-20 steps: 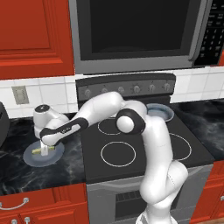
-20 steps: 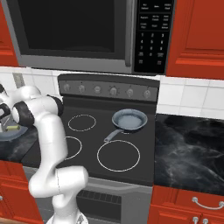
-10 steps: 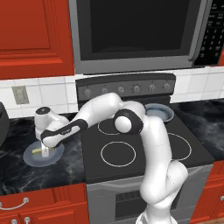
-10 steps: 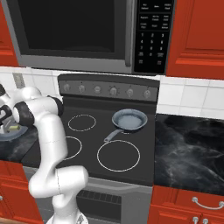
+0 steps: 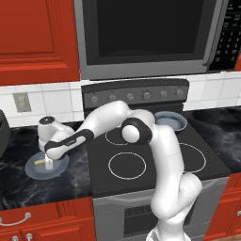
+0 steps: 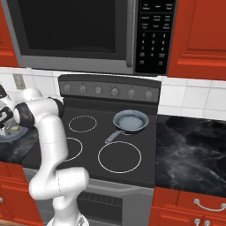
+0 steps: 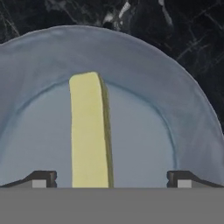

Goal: Pick up the butter stick and place it in the pan. Then turn on the burner for the pan.

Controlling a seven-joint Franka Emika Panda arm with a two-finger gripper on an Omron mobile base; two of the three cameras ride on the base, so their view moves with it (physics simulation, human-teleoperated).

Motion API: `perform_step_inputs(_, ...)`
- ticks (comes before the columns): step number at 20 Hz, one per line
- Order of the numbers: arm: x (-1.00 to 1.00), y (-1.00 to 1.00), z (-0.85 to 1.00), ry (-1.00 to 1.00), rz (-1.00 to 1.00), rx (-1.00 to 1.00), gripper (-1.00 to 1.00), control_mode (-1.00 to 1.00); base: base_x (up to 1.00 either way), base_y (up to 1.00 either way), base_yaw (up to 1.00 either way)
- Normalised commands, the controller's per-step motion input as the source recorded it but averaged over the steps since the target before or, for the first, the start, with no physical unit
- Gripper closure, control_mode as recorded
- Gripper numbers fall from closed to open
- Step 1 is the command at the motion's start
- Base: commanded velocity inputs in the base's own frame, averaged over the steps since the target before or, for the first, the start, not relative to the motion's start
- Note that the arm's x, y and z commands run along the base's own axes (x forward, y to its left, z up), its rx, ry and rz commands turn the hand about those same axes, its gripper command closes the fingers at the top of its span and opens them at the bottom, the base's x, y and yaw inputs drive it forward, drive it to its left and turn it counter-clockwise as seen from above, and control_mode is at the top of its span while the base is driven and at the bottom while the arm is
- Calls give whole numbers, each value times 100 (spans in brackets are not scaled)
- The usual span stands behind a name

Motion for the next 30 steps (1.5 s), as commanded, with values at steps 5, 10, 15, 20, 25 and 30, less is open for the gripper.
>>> perform_step_inputs(5,3,0,-17,0,0,0,-100,-100,0,0,0)
perform_step_inputs(10,2,0,-17,0,0,0,100,-100,0,0,0)
perform_step_inputs(15,0,0,0,0,0,0,100,-100,0,0,0)
perform_step_inputs(20,0,0,0,0,0,0,100,-100,0,0,0)
perform_step_inputs(25,0,0,0,0,0,0,100,-100,0,0,0)
perform_step_inputs(30,0,-5,9,0,0,0,100,-100,0,0,0)
